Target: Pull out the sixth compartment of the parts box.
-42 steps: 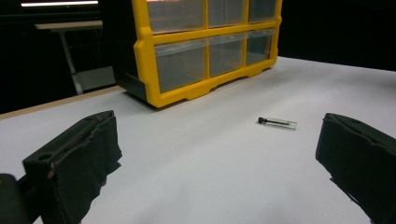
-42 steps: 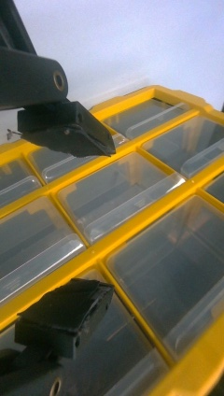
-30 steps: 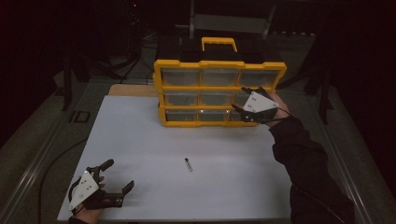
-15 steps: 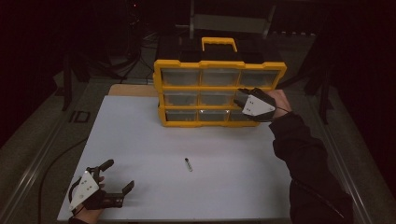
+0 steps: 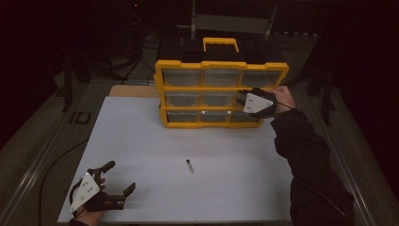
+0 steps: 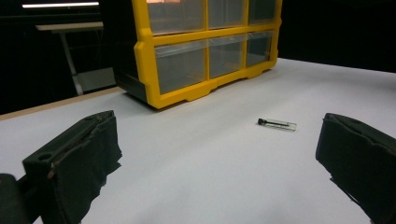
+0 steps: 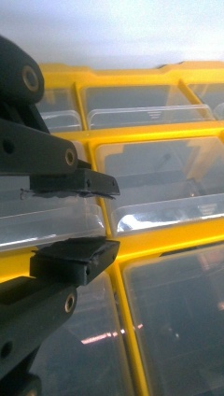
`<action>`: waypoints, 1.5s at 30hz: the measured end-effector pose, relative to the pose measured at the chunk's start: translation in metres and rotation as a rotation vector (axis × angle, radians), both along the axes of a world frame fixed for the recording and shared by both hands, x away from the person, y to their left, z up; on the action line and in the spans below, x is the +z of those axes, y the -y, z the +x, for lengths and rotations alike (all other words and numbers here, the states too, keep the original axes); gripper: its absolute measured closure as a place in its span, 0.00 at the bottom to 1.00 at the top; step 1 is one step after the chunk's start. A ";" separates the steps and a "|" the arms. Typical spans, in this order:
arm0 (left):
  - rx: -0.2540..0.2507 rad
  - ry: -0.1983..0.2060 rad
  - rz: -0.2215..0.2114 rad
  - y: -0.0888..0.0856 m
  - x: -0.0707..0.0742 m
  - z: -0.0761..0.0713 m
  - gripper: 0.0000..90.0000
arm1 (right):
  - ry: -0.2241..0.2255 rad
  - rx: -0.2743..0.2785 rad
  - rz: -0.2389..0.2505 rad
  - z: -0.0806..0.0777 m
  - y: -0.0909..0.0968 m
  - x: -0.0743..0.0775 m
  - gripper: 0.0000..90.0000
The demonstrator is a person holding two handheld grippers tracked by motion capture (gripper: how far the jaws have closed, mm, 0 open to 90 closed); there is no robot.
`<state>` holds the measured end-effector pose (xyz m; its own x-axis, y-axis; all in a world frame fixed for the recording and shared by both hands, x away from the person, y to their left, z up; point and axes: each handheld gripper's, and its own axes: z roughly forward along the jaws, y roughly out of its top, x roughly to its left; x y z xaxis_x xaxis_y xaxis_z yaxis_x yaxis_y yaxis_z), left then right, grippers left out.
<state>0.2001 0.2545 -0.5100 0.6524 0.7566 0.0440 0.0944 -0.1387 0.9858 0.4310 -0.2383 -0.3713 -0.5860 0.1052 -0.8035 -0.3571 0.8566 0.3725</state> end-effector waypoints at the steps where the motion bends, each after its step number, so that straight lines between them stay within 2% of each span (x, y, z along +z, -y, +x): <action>1: -0.001 0.000 -0.001 0.000 0.000 0.000 0.00 | 0.003 -0.004 -0.010 0.000 0.000 -0.001 0.76; 5: -0.003 0.000 -0.001 0.001 0.000 0.000 0.00 | 0.046 -0.010 -0.026 0.000 -0.001 -0.006 0.81; 11: -0.004 0.002 0.004 0.001 0.000 0.000 0.00 | 0.057 -0.008 -0.034 0.000 -0.001 -0.006 0.83; 17: -0.007 -0.002 0.009 0.001 0.000 0.000 0.00 | 0.033 0.000 -0.035 0.001 0.000 -0.004 0.83; 20: -0.007 -0.001 0.011 0.001 0.000 0.000 0.00 | 0.000 -0.008 -0.038 0.002 -0.001 0.000 0.83; 24: -0.006 -0.002 0.010 0.001 0.000 0.000 0.00 | -0.019 -0.015 -0.044 0.001 -0.002 0.003 0.83; 45: -0.010 0.000 0.013 0.002 0.000 0.000 0.00 | -0.085 0.015 -0.035 -0.025 0.003 0.010 0.83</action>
<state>0.2004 0.2528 -0.5102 0.6596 0.7497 0.0538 0.0934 -0.1528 0.9838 0.4062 -0.2415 -0.3617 -0.6538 0.0688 -0.7536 -0.3384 0.8642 0.3724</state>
